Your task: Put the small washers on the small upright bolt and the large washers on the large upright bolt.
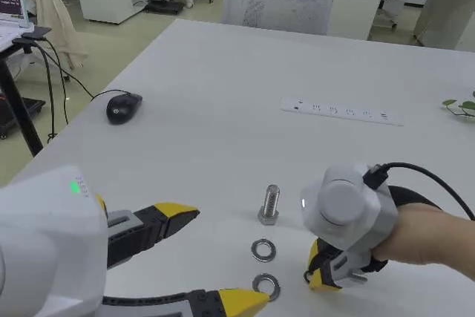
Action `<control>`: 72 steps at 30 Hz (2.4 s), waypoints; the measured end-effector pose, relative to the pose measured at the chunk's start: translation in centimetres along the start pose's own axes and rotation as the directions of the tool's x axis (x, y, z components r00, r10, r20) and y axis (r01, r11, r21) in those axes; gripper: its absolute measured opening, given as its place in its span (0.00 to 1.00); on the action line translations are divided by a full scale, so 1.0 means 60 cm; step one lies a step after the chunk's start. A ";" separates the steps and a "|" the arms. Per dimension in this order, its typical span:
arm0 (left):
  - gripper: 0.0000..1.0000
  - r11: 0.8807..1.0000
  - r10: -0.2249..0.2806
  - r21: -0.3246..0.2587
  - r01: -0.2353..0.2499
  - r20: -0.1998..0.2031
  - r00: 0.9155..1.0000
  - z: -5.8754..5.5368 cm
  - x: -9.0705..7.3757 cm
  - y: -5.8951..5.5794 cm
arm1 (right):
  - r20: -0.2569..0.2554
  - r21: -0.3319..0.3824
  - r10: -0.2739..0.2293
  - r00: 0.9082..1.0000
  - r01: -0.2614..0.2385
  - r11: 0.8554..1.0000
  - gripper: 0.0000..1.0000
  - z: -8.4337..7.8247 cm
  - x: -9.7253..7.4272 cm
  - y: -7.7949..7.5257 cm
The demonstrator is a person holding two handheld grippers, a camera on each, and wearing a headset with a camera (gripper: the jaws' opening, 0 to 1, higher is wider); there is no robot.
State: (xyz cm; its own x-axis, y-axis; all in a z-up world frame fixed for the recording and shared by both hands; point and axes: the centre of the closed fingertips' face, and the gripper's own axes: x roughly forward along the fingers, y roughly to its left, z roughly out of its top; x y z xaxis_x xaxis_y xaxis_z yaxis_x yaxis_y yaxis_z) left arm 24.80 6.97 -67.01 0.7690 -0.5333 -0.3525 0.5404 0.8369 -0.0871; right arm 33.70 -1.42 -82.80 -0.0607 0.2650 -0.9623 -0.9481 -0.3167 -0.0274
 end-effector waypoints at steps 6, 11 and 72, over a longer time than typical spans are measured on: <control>0.63 1.000 -0.008 0.003 0.008 0.000 1.000 0.002 0.003 -0.002 | 0.010 0.012 0.000 1.000 0.000 1.000 0.13 0.000 0.000 -0.002; 0.63 1.000 -0.010 0.006 0.010 0.001 1.000 0.004 0.004 -0.003 | 0.017 0.032 -0.006 1.000 0.006 0.999 0.13 0.000 -0.001 -0.002; 0.63 1.000 -0.007 -0.024 0.007 -0.006 1.000 -0.005 0.017 0.007 | -0.018 0.035 -0.124 0.992 0.125 0.992 0.13 -0.024 -0.091 -0.133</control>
State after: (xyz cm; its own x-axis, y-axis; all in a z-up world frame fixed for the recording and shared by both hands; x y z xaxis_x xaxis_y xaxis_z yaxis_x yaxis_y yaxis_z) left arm 25.69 6.81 -67.67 0.7633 -0.5384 -0.3572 0.5372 0.8360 -0.1119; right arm 42.06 -1.65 -77.69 0.0632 0.2854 -0.9563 -0.9586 -0.2492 -0.1377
